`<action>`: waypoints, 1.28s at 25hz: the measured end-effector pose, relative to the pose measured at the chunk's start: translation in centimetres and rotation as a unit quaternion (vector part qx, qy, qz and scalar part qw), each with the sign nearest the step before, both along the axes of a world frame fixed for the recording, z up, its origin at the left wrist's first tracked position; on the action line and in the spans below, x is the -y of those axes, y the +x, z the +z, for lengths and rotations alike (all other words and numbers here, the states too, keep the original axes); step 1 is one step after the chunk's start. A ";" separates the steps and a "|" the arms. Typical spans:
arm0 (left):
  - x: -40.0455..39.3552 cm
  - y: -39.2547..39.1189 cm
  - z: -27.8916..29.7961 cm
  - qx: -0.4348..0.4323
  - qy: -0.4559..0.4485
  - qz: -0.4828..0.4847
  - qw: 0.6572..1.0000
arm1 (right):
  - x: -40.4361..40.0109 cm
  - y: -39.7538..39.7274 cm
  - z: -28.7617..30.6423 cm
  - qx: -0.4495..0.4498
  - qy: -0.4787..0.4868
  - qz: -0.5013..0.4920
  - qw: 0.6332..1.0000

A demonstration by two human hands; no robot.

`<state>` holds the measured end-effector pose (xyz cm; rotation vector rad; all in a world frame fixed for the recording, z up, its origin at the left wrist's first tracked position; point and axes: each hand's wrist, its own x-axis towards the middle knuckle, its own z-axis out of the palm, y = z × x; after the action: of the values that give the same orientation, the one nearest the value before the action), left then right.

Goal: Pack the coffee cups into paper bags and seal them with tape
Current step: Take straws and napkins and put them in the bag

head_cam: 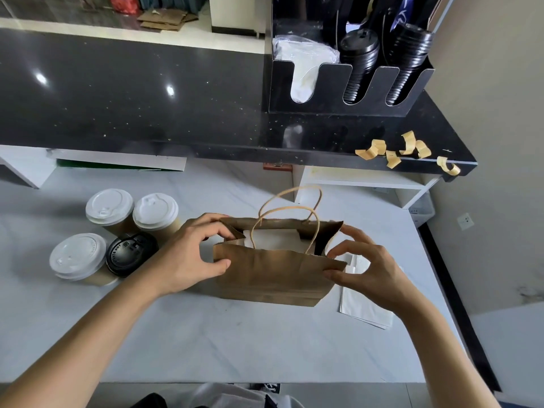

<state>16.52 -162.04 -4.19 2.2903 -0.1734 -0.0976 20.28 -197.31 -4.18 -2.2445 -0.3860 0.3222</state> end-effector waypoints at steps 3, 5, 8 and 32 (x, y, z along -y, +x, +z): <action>0.2 -0.1 0.1 0.012 -0.023 0.010 1.000 | -0.2 0.4 -0.3 0.032 0.050 -0.016 0.998; 0.3 -0.1 0.0 0.014 -0.031 0.026 0.999 | -0.5 0.4 -0.7 0.053 0.079 -0.031 0.995; 0.2 -0.1 -0.4 0.002 -0.036 0.053 0.998 | -0.7 0.4 -1.5 0.073 0.091 -0.068 0.991; 4.7 2.6 2.6 0.094 0.174 -0.030 0.980 | -0.6 1.0 -2.3 0.040 0.188 -0.104 0.976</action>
<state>19.09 -166.77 -1.57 2.6437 -0.3456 0.0641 21.31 -196.75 -6.50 -1.9076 -0.2281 0.0430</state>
